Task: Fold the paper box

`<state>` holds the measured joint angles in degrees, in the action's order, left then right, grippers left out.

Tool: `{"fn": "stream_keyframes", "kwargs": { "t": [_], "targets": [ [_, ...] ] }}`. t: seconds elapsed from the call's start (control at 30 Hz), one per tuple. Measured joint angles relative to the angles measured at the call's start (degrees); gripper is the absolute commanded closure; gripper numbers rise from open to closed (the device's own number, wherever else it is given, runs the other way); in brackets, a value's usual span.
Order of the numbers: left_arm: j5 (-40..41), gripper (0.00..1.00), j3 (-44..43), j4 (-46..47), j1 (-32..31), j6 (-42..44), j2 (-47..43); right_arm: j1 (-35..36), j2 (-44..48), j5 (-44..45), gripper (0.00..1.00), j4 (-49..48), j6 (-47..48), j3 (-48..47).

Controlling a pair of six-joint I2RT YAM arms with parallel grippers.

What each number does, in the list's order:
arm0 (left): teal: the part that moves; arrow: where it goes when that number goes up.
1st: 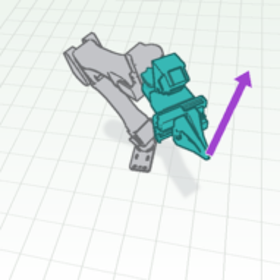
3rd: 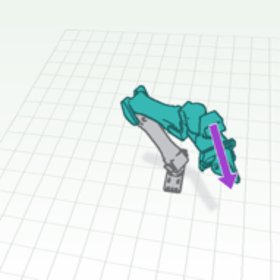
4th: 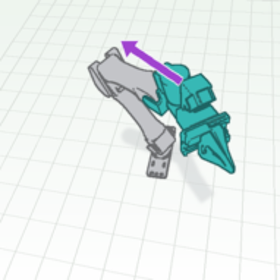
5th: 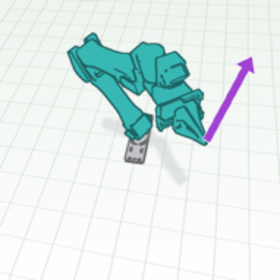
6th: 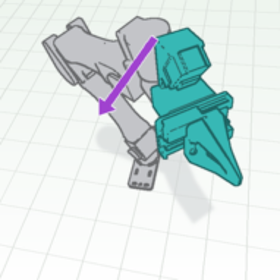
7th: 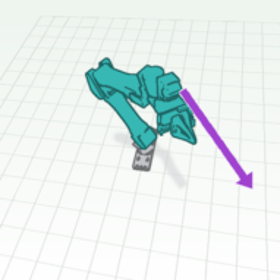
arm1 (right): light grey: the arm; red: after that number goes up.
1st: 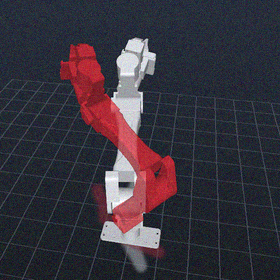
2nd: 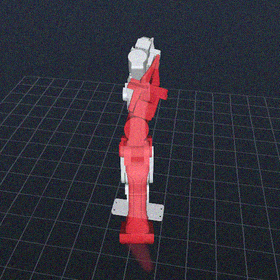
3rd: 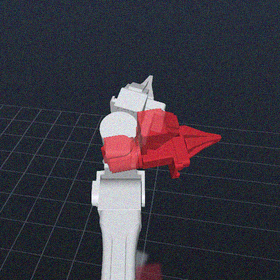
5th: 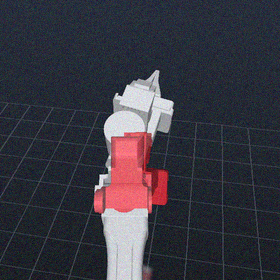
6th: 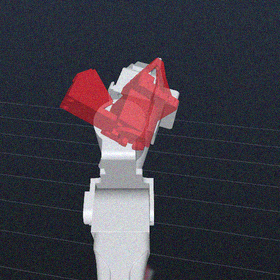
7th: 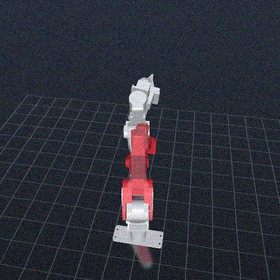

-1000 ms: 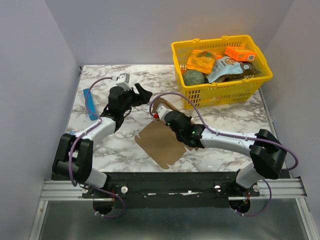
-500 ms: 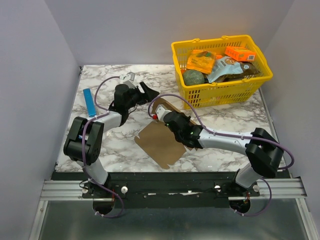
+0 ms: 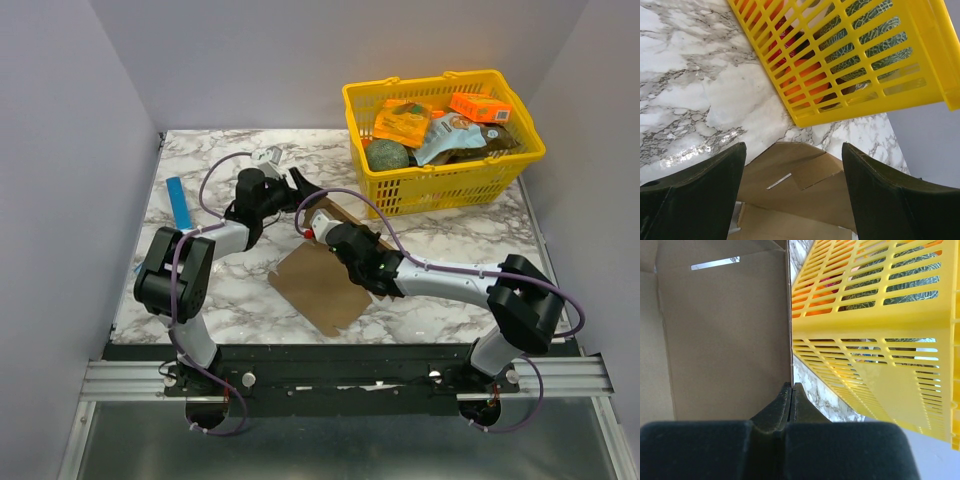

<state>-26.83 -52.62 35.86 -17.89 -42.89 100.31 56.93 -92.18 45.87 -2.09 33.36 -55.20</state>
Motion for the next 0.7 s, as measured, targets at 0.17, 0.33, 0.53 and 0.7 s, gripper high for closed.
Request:
{"fn": "stream_keyframes", "kwargs": {
  "t": [0.17, 0.33, 0.53, 0.7],
  "targets": [
    [-1.0, 0.29, 0.0, 0.1, -0.7, 0.0, 0.2, 0.0, -0.1, 0.2, 0.99, 0.0, 0.2, 0.0],
    [-1.0, 0.38, 1.2, 1.5, -1.3, -0.3, 0.2, 0.0, -0.1, 1.2, 0.99, 0.0, 0.2, 0.0],
    [-0.9, 0.4, 3.9, 2.9, -3.1, -1.3, -0.9, 0.0, -0.3, 1.6, 0.99, 0.0, 0.2, 0.1],
    [-0.8, 0.41, 6.4, 4.7, -5.9, -2.4, -1.6, 0.0, -0.3, 1.7, 0.99, 0.0, 0.2, 0.1]
  ]
}}
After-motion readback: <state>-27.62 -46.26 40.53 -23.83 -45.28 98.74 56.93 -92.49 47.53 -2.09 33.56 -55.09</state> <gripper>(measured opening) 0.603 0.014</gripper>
